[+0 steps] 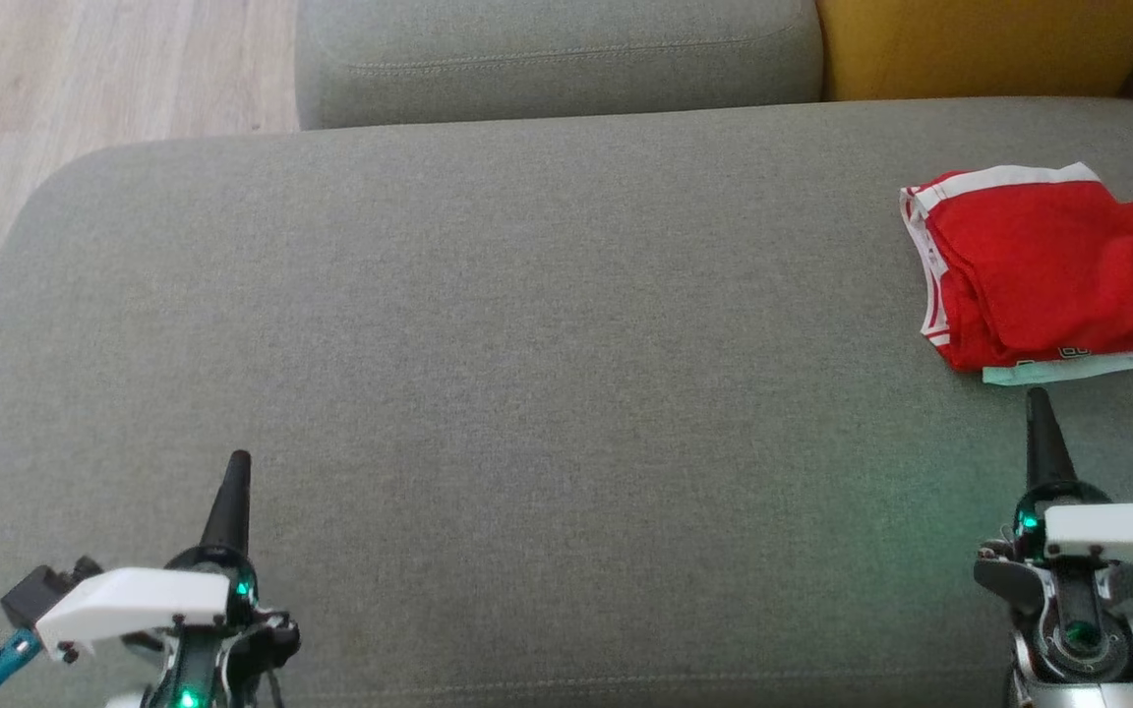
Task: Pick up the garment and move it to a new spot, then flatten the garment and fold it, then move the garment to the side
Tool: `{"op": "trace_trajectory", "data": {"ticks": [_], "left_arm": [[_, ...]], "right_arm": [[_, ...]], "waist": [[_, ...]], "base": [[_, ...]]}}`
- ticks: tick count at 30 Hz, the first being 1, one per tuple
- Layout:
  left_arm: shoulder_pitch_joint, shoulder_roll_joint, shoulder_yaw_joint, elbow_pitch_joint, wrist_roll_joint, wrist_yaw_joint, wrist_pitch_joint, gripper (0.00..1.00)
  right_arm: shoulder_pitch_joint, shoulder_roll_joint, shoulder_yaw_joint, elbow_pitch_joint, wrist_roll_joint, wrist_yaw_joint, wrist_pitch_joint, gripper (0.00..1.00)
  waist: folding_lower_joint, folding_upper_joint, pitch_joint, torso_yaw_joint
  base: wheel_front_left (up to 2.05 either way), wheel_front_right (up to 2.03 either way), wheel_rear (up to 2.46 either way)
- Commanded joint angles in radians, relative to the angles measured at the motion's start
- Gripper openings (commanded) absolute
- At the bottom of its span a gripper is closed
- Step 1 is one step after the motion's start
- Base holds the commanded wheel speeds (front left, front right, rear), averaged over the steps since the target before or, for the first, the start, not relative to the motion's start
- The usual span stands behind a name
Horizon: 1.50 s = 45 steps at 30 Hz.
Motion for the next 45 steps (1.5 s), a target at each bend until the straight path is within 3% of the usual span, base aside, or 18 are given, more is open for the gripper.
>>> {"op": "trace_trajectory", "data": {"ticks": [1, 27, 45], "left_arm": [[-0.062, 0.018, 0.040, -0.039, -0.030, -0.008, 0.008, 0.00], [-0.073, 0.018, 0.107, -0.047, -0.265, -0.025, 0.083, 0.00], [-0.074, 0.014, 0.112, -0.047, -0.260, -0.025, 0.087, 0.00]], "right_arm": [[-0.014, -0.003, 0.012, -0.043, 0.037, -0.001, 0.011, 0.00], [-0.001, -0.003, -0.004, -0.071, 0.326, -0.001, 0.082, 0.00], [-0.001, -0.003, -0.004, -0.071, 0.326, -0.001, 0.082, 0.00]], "waist": [[0.0000, 0.0000, -0.001, 0.000], [0.0000, 0.0000, -0.017, -0.006], [0.0000, 0.0000, -0.017, -0.006]], "base": [[0.00, 0.00, 0.00], [0.00, 0.00, 0.00], [0.00, 0.00, 0.00]]}}
